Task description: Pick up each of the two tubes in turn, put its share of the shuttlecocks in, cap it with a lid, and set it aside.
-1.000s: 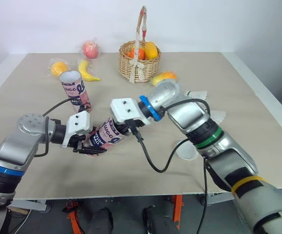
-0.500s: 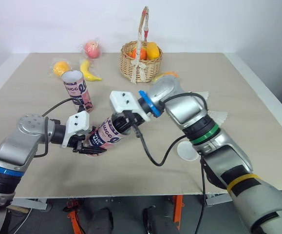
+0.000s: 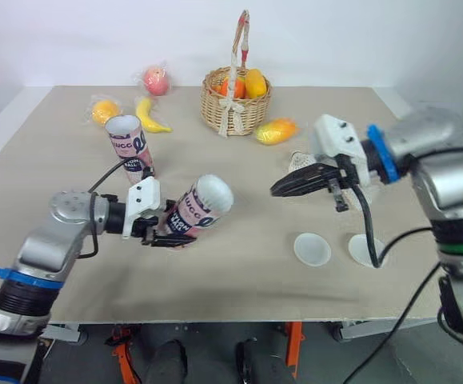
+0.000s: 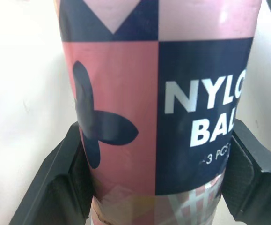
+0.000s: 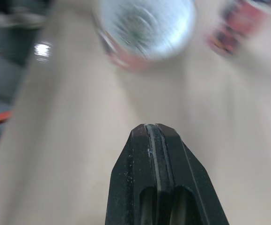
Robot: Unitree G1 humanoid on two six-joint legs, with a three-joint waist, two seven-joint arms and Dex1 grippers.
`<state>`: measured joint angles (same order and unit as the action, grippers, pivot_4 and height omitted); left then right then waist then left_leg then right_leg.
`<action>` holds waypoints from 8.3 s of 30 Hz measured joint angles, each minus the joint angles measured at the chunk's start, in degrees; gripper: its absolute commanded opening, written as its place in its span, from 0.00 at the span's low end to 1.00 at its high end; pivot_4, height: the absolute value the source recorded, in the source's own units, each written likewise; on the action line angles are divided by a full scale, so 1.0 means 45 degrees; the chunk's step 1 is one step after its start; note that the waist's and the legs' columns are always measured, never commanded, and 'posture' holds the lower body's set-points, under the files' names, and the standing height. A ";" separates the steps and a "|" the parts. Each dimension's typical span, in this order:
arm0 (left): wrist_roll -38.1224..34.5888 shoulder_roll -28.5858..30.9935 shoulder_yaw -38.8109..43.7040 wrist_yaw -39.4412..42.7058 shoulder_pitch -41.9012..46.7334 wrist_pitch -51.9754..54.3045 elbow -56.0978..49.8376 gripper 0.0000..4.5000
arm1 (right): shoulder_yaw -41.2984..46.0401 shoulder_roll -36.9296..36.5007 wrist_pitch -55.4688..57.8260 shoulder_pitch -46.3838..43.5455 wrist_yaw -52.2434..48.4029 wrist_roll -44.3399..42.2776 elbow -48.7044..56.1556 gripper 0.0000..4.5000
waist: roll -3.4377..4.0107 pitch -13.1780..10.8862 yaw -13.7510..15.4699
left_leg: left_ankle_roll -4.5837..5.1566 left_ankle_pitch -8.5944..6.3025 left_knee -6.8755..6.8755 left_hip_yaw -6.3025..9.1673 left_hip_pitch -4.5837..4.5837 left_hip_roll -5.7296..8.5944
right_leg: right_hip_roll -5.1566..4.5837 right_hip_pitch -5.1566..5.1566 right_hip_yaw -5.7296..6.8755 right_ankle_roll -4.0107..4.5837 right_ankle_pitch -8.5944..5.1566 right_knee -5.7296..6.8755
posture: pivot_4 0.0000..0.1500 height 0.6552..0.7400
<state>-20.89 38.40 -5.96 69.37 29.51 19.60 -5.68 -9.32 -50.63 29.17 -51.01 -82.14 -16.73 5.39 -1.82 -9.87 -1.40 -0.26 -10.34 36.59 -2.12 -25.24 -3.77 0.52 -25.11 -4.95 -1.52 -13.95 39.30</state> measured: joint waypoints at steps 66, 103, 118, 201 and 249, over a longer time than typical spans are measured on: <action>0.0505 -0.5632 -0.0823 -0.1189 -0.1556 -0.6780 0.5253 0.71 | -0.1451 0.0232 -0.1455 -0.2882 -0.1712 0.1370 -0.1291 0.01 | 0.0058 0.0023 -0.0253 | 0.0041 0.0040 0.0022 -0.0043 0.0087 0.0061 | 0.0018 0.0038 -0.0185 -0.0167 0.0105 -0.0045 | 1.00 1.00; 0.0635 -0.5393 -0.0846 -0.1097 -0.1514 -0.7427 0.5630 0.71 | -0.4304 0.3374 -0.3807 -0.5038 -0.1713 0.2985 -0.2880 0.01 | 0.0064 0.0048 -0.0268 | 0.0042 0.0040 -0.0006 -0.0061 0.0118 0.0042 | 0.0024 0.0044 -0.0179 -0.0091 0.0076 -0.0043 | 1.00 1.00; 0.0594 -0.5346 -0.0700 -0.1147 -0.1659 -0.7388 0.5604 0.71 | -0.3985 0.3994 -0.5302 -0.4719 -0.1497 0.3526 -0.3253 0.01 | 0.0063 0.0066 -0.0290 | 0.0042 0.0040 -0.0018 -0.0063 0.0139 0.0032 | 0.0037 0.0045 -0.0181 -0.0081 0.0078 -0.0041 | 1.00 1.00; 0.0416 -0.5251 -0.0561 -0.1386 -0.1642 -0.6408 0.5334 0.71 | -0.1085 0.1738 -0.1827 -0.2987 -0.1435 0.1364 -0.3418 0.75 | 0.0027 0.0254 -0.0228 | -0.0036 -0.0133 -0.0171 -0.0004 0.0298 0.0078 | 0.0035 0.0144 -0.0198 -0.0053 -0.0121 -0.0066 | 1.00 1.00; -0.6506 0.2433 0.4033 -0.0538 -0.4161 0.2806 -0.3706 0.98 | -0.1475 0.4257 -0.0804 0.4429 0.3290 0.0523 0.0249 0.78 | -0.0014 0.0136 -0.0302 | 0.0002 -0.0266 -0.0052 0.0070 0.0236 0.0056 | 0.0052 0.0158 -0.0132 -0.0067 -0.0218 -0.0060 | 1.00 1.00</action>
<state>-50.17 49.34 12.19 66.94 10.79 32.23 -22.35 -15.96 -31.47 25.55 -31.08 -67.34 -14.38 6.51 -1.88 -9.26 -2.76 -0.25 -11.54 36.35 -1.80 -24.18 -3.52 0.76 -24.40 -5.55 -1.82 -14.93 39.03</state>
